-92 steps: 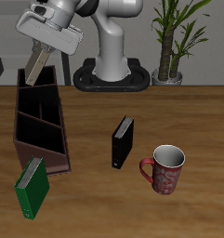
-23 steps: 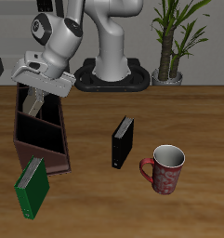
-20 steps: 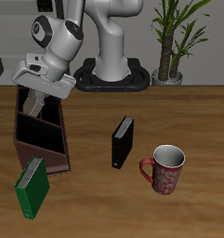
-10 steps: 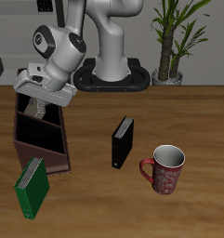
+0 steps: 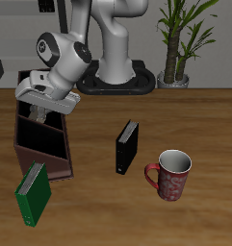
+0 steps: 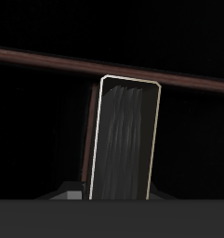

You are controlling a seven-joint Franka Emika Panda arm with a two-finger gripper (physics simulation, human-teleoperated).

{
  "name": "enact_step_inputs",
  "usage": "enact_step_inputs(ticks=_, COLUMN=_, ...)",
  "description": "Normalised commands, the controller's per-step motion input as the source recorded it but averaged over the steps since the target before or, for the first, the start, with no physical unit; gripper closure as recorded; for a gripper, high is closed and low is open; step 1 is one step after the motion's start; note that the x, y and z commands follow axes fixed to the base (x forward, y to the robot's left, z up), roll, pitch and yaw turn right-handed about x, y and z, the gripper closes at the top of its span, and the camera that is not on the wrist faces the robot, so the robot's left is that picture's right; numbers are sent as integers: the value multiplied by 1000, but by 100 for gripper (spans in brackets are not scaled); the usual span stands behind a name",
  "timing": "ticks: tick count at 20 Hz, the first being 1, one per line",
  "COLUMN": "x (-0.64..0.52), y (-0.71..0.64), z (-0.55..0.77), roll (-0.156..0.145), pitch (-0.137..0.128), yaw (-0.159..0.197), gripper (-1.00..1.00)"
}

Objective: Place the yellow book into the right desk caddy's back compartment

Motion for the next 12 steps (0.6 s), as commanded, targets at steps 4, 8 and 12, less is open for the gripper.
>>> enact_step_inputs(ticks=4, x=-4, y=9, z=122, roll=-19, pitch=-6, yaw=-15, gripper=-100)
enact_step_inputs(ticks=8, x=-39, y=9, z=161, roll=-10, pitch=-17, yaw=-17, gripper=-100)
enact_step_inputs(ticks=12, x=-22, y=139, z=348, roll=12, pitch=-42, yaw=-12, gripper=-100)
